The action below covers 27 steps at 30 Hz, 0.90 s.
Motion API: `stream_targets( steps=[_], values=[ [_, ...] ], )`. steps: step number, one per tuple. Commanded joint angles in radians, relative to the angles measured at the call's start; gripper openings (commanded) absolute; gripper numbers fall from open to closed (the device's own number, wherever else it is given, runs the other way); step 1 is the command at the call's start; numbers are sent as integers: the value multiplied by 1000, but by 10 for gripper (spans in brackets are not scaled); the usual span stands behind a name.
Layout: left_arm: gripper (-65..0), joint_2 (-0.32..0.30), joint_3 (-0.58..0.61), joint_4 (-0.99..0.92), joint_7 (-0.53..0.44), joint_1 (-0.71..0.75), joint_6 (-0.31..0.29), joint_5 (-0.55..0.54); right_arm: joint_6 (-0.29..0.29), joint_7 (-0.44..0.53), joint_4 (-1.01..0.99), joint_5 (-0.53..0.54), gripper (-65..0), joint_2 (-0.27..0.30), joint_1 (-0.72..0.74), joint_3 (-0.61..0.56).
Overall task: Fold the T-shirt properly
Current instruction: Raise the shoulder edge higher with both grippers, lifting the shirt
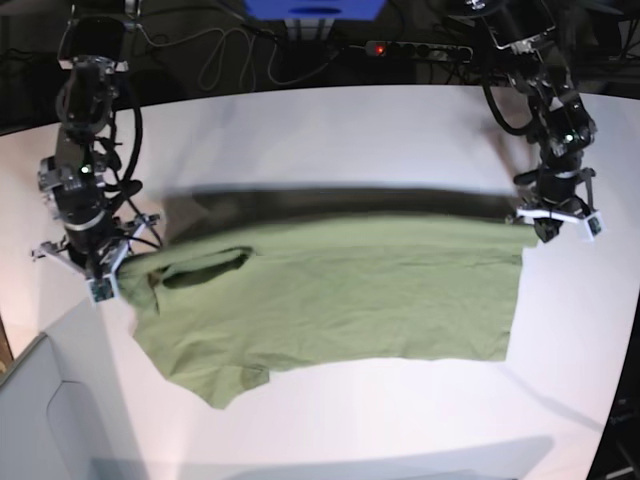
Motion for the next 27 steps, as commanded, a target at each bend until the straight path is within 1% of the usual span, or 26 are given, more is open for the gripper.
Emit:
stream_targets(
  steps=[1,7,9,11,13,17,22,27],
  values=[
    [-650,-18,-7,24,-28,-10,3,-3,11,7,13,-5,-648,9,13,4],
    [-650,0,-7,10,-28,4,0,-3,11,13,-7,-5,-648,12,-21,3],
    [-650,11,-7,17,-28,4,0,-3,11,32,14,-4,-648,9,-27,17],
    [-650,11,-7,25,-28,4,2,-3,11,53,36,-4,-648,9,-36,17],
    [-650,7,-7,28,-28,1,3,-3,11,55,36,-4,-648,9,-42,9],
    [-650,8,-7,17,-27,6,0,-3,11,62,-4,-4,-648,8,-49,11],
    [-650,11,-7,19,-27,6,0,-3,11,112,22,-2,-648,-29,-50,44],
    [-650,11,-7,19,-27,21,0,-3,11,96,18,-7,-648,-34,-53,46]
  ],
)
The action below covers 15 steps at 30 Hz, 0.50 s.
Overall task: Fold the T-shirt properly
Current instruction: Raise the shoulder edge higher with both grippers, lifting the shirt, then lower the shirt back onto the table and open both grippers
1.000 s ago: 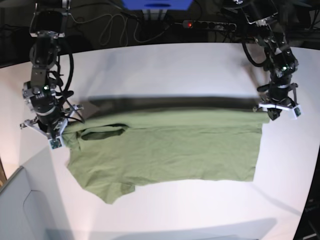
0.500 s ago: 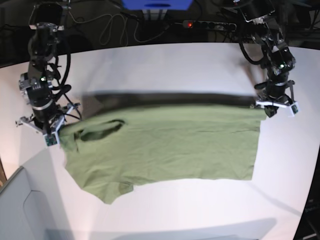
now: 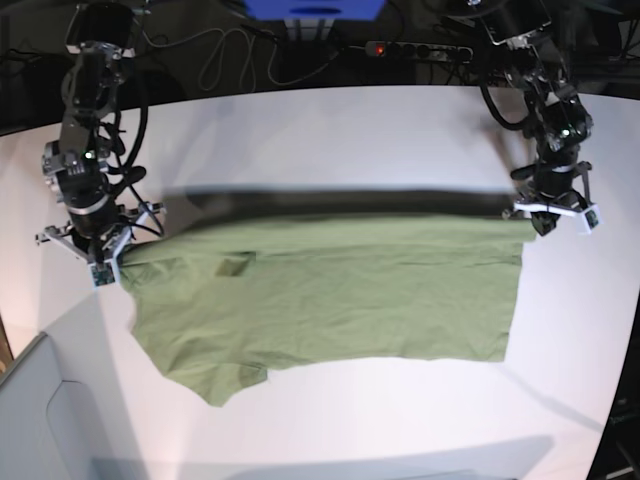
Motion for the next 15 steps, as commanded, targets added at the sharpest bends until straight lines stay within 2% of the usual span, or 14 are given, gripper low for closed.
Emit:
stream_targets(
  steps=[1,15],
  values=[
    [-650,-14,-5,23,-24,3,1,-5,10,22,16,-4,-648,10,4,8],
    [-650,-11,-5,29,-30,95,-1,-6,10,21,18,-5,-647,11,-110,7]
  ],
)
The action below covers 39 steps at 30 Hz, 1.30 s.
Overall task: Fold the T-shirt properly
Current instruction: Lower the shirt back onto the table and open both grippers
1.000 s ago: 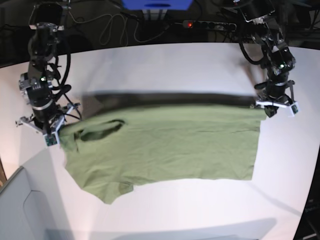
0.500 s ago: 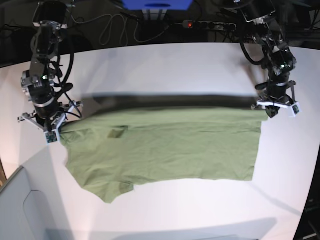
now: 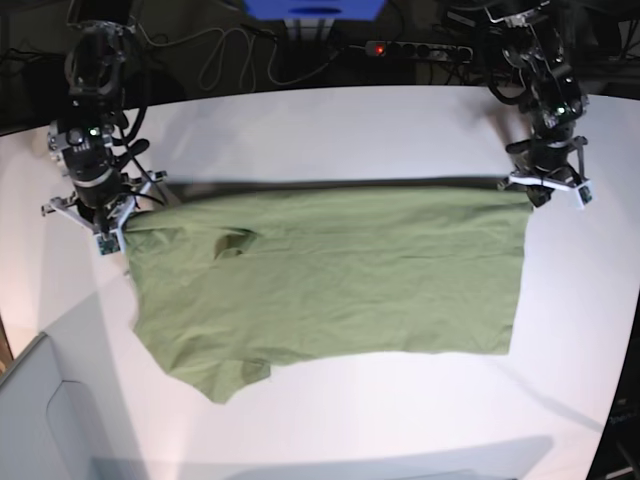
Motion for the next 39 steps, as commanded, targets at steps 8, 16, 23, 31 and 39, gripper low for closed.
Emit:
stream_targets(
  steps=[8,16,23,31,39],
  values=[
    [-650,-13,-6,36,-31,83,-2,-6,10,21,24,-3,-648,44,-103,7],
    [-650,19,-6,177,-25,206,-2,-6,10,22,30,-3,-648,59,-177,7],
    [-650,19,-6,207,-25,264,-2,-6,10,25,30,-3,-648,65,-238,7],
    [-650,21,-6,194,-25,284,-1,-6,10,25,30,-3,-648,67,-274,7],
    [-650,29,-6,153,-23,284,-1,-6,10,16,30,-3,-599,67,-274,7]
  ],
)
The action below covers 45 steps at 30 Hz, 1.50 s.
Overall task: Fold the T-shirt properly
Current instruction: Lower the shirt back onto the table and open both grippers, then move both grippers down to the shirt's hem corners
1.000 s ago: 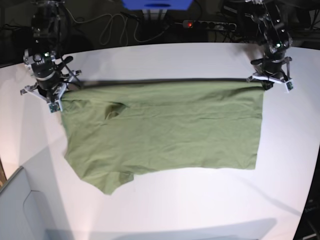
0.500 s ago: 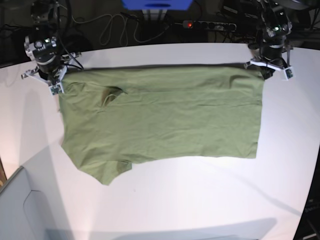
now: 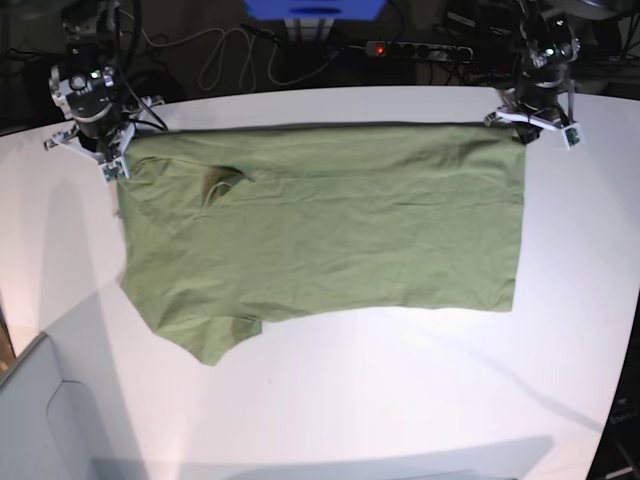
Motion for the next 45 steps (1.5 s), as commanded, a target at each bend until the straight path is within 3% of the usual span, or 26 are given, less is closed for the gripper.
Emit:
stream_targets(
  steps=[1,3,7,9,12,20,23,27,35,39,45],
  values=[
    [-650,-8,-4,17,-22,3,2,-5,10,7,17,-4,-564,11,0,5],
    [-612,-8,-4,17,-22,8,2,-5,10,7,17,-5,-486,11,-2,5],
    [-410,-8,-4,31,-22,24,4,-5,10,7,25,-5,-292,8,-2,37],
    [-328,-8,-4,38,-22,24,4,-5,10,7,48,-5,-249,5,-2,57],
    [-253,-7,-35,86,-22,28,2,-5,10,13,92,-5,-246,3,1,91],
    [-241,-3,-118,132,-22,-71,1,5,10,7,112,-1,-245,2,95,97],
    [-240,-34,-112,129,-21,-118,1,5,10,7,112,1,-241,-20,160,62],
    [-241,-50,-98,44,-22,-232,1,5,10,7,109,1,-239,-32,264,17],
    [-239,-143,-89,-247,-24,-502,-2,5,10,7,-17,1,-239,-32,413,-40],
    [-239,-231,42,-440,-42,-641,-2,5,10,13,-78,1,-239,-33,442,-40],
    [-239,-290,289,-792,-214,-861,-2,5,10,15,-136,1,-239,-33,451,-40]
  ],
)
